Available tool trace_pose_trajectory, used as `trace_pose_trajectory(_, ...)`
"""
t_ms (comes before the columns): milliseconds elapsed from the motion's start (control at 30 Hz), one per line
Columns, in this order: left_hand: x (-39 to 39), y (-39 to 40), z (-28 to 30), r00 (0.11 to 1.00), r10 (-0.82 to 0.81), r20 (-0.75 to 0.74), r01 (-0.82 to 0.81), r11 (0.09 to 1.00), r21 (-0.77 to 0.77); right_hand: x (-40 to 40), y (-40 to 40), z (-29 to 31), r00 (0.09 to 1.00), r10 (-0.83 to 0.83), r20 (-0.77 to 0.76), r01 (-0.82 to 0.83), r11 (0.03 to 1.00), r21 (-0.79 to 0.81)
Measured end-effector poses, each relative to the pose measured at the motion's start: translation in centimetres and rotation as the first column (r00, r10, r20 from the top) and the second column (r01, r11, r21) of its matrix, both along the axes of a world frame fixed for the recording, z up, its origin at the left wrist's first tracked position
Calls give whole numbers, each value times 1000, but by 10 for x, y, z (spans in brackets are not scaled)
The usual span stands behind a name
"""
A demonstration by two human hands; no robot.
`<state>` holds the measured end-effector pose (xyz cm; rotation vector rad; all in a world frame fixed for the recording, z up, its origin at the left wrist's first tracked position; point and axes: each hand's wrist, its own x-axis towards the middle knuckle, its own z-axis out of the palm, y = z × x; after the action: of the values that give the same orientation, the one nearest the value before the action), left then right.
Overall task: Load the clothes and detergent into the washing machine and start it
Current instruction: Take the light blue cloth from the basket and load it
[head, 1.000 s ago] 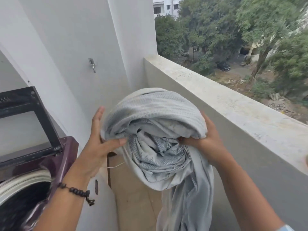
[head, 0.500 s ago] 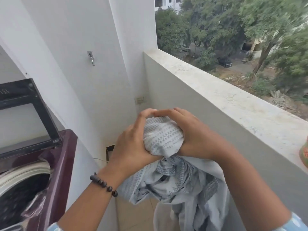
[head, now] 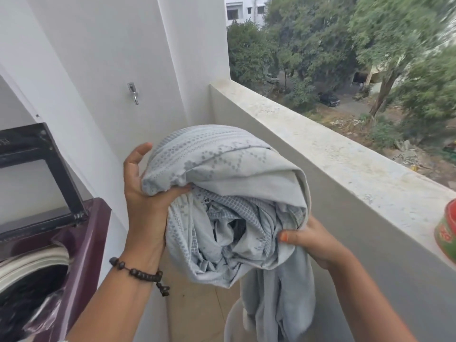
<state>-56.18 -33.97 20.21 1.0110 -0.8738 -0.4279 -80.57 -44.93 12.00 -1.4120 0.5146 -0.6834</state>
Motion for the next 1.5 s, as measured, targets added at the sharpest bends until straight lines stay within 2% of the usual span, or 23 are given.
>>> trace_pose_trajectory(100, -3, -1, -6, 997, -48, -66, 46, 998, -33, 14, 6, 7, 998, -6, 68, 5, 1000, 18)
trace_pose_trajectory(167, -2, -2, -12, 994, -91, -64, 90, 996, -8, 20, 5, 9, 990, -106, 90, 105, 994, 13)
trace_pose_trajectory(267, 6, 4, -19, 976, -216, -26, 218, 966, 139, 23, 0, 13, 946, -303, 117, 308, 951, -32)
trace_pose_trajectory(400, 25, 25, -16, 905, -426, 3, 392, 834, 389, 21, -11, 29, 928, -303, 218, 342, 924, -171)
trace_pose_trajectory(467, 31, 33, -6, 877, -460, 139, 327, 783, 528, 19, -13, 41, 947, -280, 160, 317, 895, -315)
trace_pose_trajectory(533, 27, 34, 6, 817, -452, 358, 162, 776, 610, 23, -10, 53, 959, -282, 26, 261, 844, -468)
trace_pose_trajectory(633, 5, 26, 14, 614, -479, 628, -54, 768, 638, 41, 1, 67, 960, -258, -109, 127, 748, -652)
trace_pose_trajectory(700, -10, 17, 10, 454, -507, 733, -167, 759, 629, 53, 7, 72, 954, -257, -152, 39, 613, -789)
trace_pose_trajectory(733, -14, 13, 5, 426, -482, 766, -202, 774, 600, 57, 9, 76, 952, -261, -161, 16, 568, -823)
trace_pose_trajectory(767, -17, 9, 0, 442, -418, 794, -211, 811, 545, 59, 11, 79, 949, -269, -167, 9, 550, -835)
trace_pose_trajectory(833, -18, 5, -13, 554, -251, 794, -166, 901, 401, 60, 16, 83, 939, -291, -183, 2, 538, -843)
trace_pose_trajectory(900, -18, 6, -21, 664, -138, 735, -132, 946, 296, 58, 19, 83, 928, -293, -230, -31, 554, -832)
trace_pose_trajectory(1033, -16, 2, -25, 808, -45, 588, -91, 976, 199, 37, 16, 83, 928, -136, -346, -160, 694, -702)
trace_pose_trajectory(1133, -11, 0, -20, 888, -1, 459, -83, 983, 161, 17, 8, 63, 927, -74, -367, -157, 813, -561)
trace_pose_trajectory(1233, -1, -1, -16, 953, 68, 294, -105, 988, 111, 1, 1, 32, 933, -32, -358, -120, 911, -395)
trace_pose_trajectory(1333, 4, -2, -9, 989, 114, 90, -118, 992, 41, -6, -2, 0, 963, 25, -270, -83, 975, -207)
trace_pose_trajectory(1433, 7, -4, -9, 993, 101, -65, -101, 995, 2, 0, 0, -21, 989, 15, -147, -21, 999, -40)
trace_pose_trajectory(1500, 7, -6, -13, 993, 49, -110, -50, 999, -2, 8, 2, -25, 997, -71, -38, 73, 996, 53)
